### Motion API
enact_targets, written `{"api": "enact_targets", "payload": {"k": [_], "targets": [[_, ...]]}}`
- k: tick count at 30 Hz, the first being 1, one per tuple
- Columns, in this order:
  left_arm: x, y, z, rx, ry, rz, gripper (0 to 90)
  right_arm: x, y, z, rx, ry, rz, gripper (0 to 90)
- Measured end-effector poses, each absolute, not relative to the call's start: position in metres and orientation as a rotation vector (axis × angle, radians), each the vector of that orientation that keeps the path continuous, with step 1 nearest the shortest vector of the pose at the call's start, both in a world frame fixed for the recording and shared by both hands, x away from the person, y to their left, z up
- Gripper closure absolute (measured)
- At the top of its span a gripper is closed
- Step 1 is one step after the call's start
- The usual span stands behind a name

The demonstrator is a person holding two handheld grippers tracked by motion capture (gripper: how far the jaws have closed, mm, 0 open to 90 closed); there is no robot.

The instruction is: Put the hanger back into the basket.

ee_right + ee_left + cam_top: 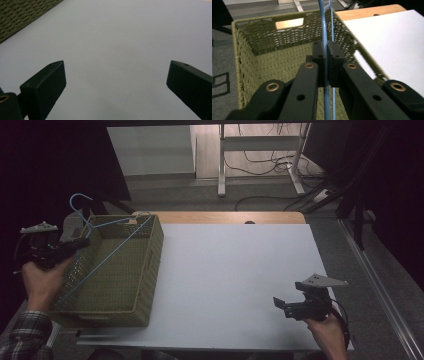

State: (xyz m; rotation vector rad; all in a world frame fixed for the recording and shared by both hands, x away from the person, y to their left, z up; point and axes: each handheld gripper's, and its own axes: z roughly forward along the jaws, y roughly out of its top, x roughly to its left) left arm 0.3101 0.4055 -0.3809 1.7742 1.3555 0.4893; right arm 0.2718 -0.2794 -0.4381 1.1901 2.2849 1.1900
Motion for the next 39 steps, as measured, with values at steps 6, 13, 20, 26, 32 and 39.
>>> {"api": "enact_targets", "payload": {"k": [6,13,20,26,32,39], "targets": [[0.321,0.408,-0.404,1.76,1.364,0.476,86.9,0.273,-0.281,-0.441,1.198,2.292,1.18,2.1],[0.33,0.407,-0.434,1.777,1.401,0.434,86.9,0.274,-0.282,-0.445,1.196,2.303,1.167,2.1],[0.342,0.401,-0.45,1.894,1.455,0.395,86.5,0.275,-0.281,-0.449,1.192,2.326,1.14,2.1],[0.338,0.398,-0.446,1.879,1.457,0.452,67.6,0.275,-0.28,-0.45,1.182,2.329,1.131,2.1],[0.328,0.388,-0.43,1.84,1.37,0.43,35.8,0.273,-0.282,-0.446,1.174,2.31,1.166,1.9],[0.307,0.361,-0.409,1.858,1.246,0.401,18.3,0.271,-0.283,-0.443,1.158,2.304,1.178,1.2]]}}
